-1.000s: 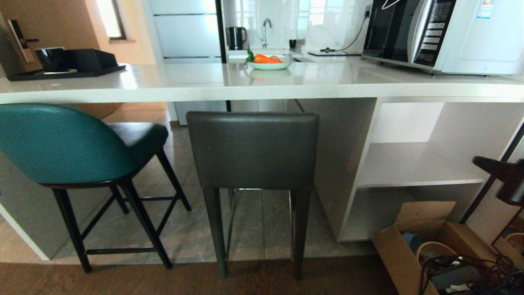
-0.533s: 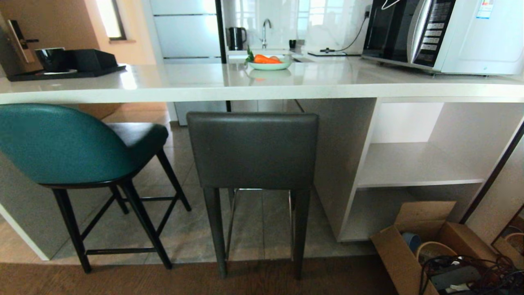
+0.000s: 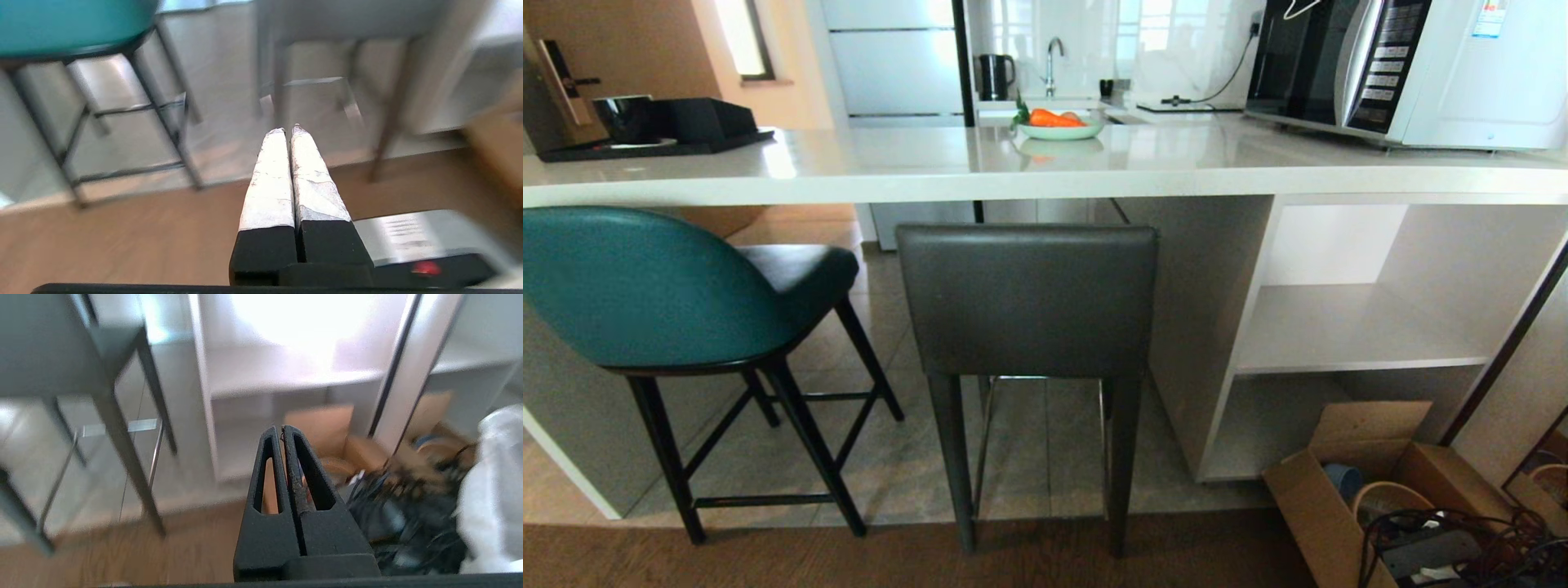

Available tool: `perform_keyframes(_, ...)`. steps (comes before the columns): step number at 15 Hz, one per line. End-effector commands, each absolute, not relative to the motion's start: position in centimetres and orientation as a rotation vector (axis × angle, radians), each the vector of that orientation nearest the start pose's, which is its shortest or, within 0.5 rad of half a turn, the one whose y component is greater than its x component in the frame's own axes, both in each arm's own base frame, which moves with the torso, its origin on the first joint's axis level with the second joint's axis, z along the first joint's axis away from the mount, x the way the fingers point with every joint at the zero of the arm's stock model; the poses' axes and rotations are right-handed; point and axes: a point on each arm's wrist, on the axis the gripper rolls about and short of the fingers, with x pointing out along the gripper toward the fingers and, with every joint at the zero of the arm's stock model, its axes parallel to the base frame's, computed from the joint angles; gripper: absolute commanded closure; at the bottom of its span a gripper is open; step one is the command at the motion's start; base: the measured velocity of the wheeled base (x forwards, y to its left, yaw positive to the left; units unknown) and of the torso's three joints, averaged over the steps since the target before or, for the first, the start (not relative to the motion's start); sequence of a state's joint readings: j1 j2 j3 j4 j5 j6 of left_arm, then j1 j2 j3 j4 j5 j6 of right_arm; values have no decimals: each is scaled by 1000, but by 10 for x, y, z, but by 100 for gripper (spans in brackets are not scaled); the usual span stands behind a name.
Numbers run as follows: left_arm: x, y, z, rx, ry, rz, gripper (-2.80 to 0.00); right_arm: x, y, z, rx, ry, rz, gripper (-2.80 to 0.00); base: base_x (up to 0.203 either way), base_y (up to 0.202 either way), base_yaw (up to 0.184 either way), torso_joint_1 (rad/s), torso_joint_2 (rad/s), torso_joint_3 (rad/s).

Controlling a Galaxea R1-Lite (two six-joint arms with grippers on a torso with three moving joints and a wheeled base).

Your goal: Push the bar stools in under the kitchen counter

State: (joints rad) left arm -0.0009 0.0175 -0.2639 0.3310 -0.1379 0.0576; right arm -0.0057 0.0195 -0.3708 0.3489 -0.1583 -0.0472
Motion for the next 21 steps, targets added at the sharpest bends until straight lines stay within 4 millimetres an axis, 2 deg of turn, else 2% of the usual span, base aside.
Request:
perform_keyframes(1,-35,-3,89,79,80,-130,0,-46,-3,109,-50,60,-145,0,0,0,0,0,0,0)
perform_keyframes(2,-32,-3,89,62,31,-130,0,-36,-3,93,-55,66,-132,0,0,0,0,0,0,0)
perform_keyframes(4,-31,-3,89,48,25,-145,0,-23,-1,82,-57,-56,-40,0,0,0,0,0,0,0)
perform_keyframes(6,-30,-3,84,45,45,-140,0,-21,1,74,-108,-38,44,0,0,0,0,0,0,0)
perform_keyframes(8,-30,-3,84,12,46,-132,0,-21,1,75,-95,-39,46,0,0,0,0,0,0,0)
perform_keyframes(10,-30,-2,85,37,48,-89,0,-21,0,75,-8,-40,12,0,0,0,0,0,0,0)
perform_keyframes(12,-30,0,76,49,131,-1,0,-21,0,75,17,-44,-3,0,0,0,0,0,0,0)
perform_keyframes(13,-31,0,76,33,136,1,0,-21,0,75,17,-44,-3,0,0,0,0,0,0,0)
perform_keyframes(15,-30,-1,75,128,135,-57,0,-21,0,75,18,-44,-2,0,0,0,0,0,0,0)
perform_keyframes(21,-30,-1,75,84,133,-53,0,-21,0,75,21,-45,-3,0,0,0,0,0,0,0)
